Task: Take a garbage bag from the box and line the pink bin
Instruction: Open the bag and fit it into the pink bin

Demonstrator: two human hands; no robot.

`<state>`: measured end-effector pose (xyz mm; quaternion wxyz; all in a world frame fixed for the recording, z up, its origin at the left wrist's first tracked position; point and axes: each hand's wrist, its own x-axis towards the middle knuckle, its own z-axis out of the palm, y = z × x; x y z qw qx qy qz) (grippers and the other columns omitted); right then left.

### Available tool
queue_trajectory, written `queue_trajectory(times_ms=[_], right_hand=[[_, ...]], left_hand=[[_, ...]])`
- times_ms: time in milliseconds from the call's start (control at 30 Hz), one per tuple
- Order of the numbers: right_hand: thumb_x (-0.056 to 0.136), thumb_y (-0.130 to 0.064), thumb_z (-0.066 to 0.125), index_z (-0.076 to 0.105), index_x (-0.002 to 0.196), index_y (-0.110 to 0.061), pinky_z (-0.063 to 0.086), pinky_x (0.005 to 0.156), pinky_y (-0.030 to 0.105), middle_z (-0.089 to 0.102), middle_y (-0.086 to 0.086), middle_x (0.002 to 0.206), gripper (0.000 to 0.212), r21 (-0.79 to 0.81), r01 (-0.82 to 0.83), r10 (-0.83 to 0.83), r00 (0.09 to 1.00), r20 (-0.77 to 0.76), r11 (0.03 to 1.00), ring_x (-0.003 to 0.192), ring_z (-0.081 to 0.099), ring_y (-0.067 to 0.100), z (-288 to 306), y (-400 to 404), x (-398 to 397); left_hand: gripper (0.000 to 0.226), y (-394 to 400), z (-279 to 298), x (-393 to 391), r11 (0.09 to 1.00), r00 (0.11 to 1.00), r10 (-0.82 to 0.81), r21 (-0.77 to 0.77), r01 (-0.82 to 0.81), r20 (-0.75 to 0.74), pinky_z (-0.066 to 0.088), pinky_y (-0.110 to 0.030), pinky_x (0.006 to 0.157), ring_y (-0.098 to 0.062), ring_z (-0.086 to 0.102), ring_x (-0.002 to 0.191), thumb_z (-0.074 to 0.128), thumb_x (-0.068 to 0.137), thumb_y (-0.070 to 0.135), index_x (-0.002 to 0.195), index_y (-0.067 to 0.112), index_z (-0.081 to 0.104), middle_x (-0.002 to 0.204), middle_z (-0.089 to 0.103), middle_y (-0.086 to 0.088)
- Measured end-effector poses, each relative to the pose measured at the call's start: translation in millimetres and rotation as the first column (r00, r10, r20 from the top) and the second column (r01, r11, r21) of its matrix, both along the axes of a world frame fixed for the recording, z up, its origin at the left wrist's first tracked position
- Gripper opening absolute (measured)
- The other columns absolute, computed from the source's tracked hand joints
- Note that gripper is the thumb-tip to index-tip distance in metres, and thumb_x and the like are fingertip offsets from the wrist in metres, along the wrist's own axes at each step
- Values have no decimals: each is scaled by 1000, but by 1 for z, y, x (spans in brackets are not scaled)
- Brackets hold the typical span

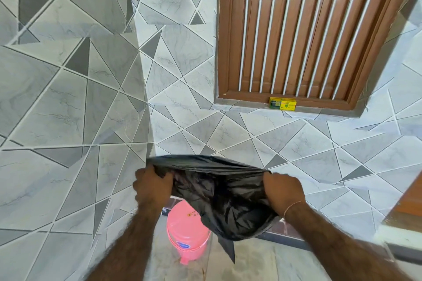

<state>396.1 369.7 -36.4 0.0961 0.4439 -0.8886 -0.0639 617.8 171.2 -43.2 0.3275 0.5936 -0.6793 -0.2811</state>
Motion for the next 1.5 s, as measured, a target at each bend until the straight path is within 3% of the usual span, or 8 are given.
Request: queue_trajectory(times_ms=[133, 267, 500, 733, 967, 1133, 1300, 1500], right_hand=[[84, -33, 50, 63, 109, -21, 49, 82, 34, 68, 3, 113, 31, -47, 205, -194, 967, 165, 978, 106, 63, 27, 9, 6, -2], [83, -59, 51, 63, 116, -24, 39, 95, 43, 52, 5, 131, 50, 24, 191, -191, 982, -14, 981, 123, 44, 31, 14, 8, 2], [75, -46, 62, 61, 107, -23, 40, 92, 44, 53, 7, 127, 39, -256, -391, 422, 903, 78, 884, 124, 45, 32, 4, -28, 32], [76, -38, 45, 55, 101, -17, 44, 77, 39, 56, 11, 104, 34, -389, -131, 296, 866, 402, 912, 96, 57, 34, -7, -34, 35], [93, -19, 43, 60, 106, -9, 52, 82, 43, 49, 11, 119, 23, -110, -112, 124, 986, 110, 988, 112, 48, 32, -14, -13, -7], [95, -13, 36, 59, 109, -8, 49, 85, 43, 51, 13, 119, 27, -81, -19, 30, 991, 127, 997, 107, 58, 34, -7, -7, -9], [91, -16, 48, 52, 115, -10, 46, 89, 40, 54, 16, 118, 25, -125, 36, -9, 978, 209, 992, 107, 59, 38, -9, 5, -21], [87, -13, 45, 48, 119, -5, 50, 89, 47, 59, 23, 115, 33, -230, 168, -100, 954, 282, 959, 106, 60, 44, 12, 0, -35]], left_hand=[[81, -8, -10, -4, 976, 898, -92, 138, 166, -430, 52, -46, 94, -31, 63, 107, 83, 63, 25, 135, 30, 46, 124, 63, -6], [53, 11, 25, -12, 913, 851, -348, 66, 403, -393, 57, -39, 89, -24, 67, 96, 56, 76, -13, 115, 20, 67, 106, 70, -5], [47, 48, 77, -30, 708, 671, -690, -56, 705, -272, 53, -14, 81, 0, 66, 85, 50, 82, -17, 110, 13, 72, 101, 70, 5], [40, 42, 97, -12, 587, 577, -804, -39, 808, -142, 52, -18, 80, 1, 67, 79, 47, 83, -18, 90, 7, 77, 88, 75, 2], [21, -7, 63, 24, 812, 559, -413, 12, 584, 719, 47, -31, 88, -29, 61, 102, 55, 90, 11, 105, 6, 68, 109, 65, -14], [24, -6, 27, 31, 935, 691, -164, -112, 336, 704, 49, -40, 89, -31, 59, 106, 46, 92, 13, 111, 9, 59, 113, 61, -11], [29, -23, -13, 41, 990, 925, -112, -42, 136, 364, 51, -43, 90, -39, 63, 104, 55, 85, 11, 113, 5, 60, 113, 66, -19], [32, -21, 1, 21, 890, 712, -191, -187, 416, 676, 53, -45, 86, -35, 63, 103, 50, 88, 17, 120, 13, 47, 119, 59, -11]])
